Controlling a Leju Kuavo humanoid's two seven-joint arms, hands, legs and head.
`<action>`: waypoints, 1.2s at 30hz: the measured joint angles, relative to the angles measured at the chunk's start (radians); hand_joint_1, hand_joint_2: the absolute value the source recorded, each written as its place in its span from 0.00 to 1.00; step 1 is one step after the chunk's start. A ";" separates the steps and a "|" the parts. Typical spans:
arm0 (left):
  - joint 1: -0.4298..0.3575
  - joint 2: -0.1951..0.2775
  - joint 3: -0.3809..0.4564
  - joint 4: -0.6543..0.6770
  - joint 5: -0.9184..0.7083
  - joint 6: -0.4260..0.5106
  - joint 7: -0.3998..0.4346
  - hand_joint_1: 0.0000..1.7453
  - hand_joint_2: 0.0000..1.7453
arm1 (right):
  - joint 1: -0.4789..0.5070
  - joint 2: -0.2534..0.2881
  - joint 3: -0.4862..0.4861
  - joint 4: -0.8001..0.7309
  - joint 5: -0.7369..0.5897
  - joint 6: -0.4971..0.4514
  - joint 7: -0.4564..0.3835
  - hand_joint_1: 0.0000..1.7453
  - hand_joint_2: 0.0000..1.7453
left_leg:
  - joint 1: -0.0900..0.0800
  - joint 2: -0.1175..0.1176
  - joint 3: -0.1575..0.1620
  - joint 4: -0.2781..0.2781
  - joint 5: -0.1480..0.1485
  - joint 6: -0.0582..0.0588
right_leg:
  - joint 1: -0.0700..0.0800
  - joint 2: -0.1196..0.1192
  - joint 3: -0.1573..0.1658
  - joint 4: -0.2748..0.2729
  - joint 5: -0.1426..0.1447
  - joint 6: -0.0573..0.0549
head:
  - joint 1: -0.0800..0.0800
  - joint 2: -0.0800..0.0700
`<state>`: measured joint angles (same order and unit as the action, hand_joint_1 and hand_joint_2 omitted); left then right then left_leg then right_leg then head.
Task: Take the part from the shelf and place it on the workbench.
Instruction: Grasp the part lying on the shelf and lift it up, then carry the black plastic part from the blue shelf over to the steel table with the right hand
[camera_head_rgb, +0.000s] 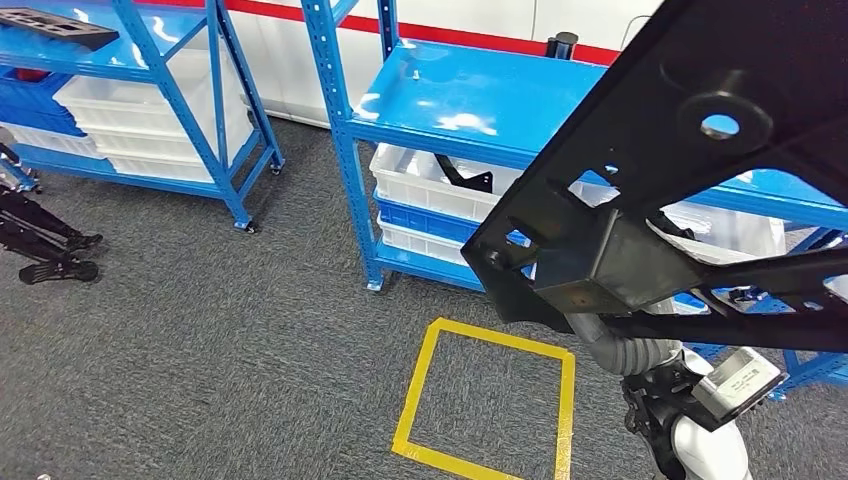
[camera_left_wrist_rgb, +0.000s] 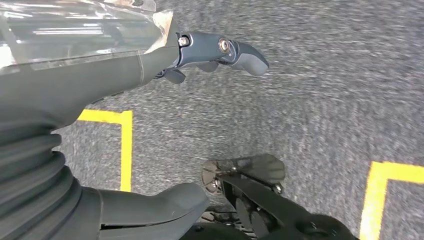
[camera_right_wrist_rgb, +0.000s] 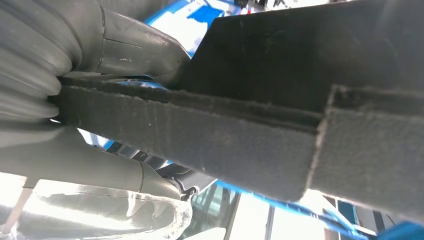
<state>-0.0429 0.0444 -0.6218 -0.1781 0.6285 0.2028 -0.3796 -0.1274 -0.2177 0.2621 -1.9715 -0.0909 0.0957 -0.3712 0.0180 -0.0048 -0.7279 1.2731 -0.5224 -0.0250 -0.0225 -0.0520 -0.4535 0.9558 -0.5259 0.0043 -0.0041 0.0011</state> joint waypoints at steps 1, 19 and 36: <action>0.001 0.000 0.000 0.000 0.000 0.000 0.000 0.00 1.00 | 0.000 0.000 0.001 0.000 0.000 0.000 0.000 1.00 1.00 | 0.005 0.009 0.038 -0.049 0.026 -0.004 | -0.002 -0.009 0.000 0.002 0.001 0.001 | 0.000 0.000; 0.007 -0.002 -0.001 0.003 -0.011 -0.005 -0.008 0.00 1.00 | 0.047 -0.021 -0.010 -0.018 -0.002 -0.003 -0.028 1.00 1.00 | -0.018 -0.078 0.117 -0.262 0.101 0.062 | 0.006 0.101 -0.066 0.078 -0.009 0.048 | 0.006 0.000; 0.011 0.000 -0.004 0.005 -0.022 -0.007 -0.032 0.00 1.00 | 0.122 -0.026 -0.059 -0.069 0.019 -0.025 -0.054 1.00 1.00 | -0.003 0.055 0.126 -0.219 0.060 0.012 | 0.009 -0.035 -0.054 0.036 0.019 0.010 | -0.007 0.000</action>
<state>-0.0323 0.0442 -0.6256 -0.1726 0.6068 0.1955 -0.4119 -0.0054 -0.2438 0.2030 -2.0409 -0.0714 0.0707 -0.4256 0.0154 0.0498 -0.6019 1.0537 -0.4626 -0.0128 -0.0133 -0.0865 -0.5072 0.9918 -0.5067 0.0147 -0.0110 0.0011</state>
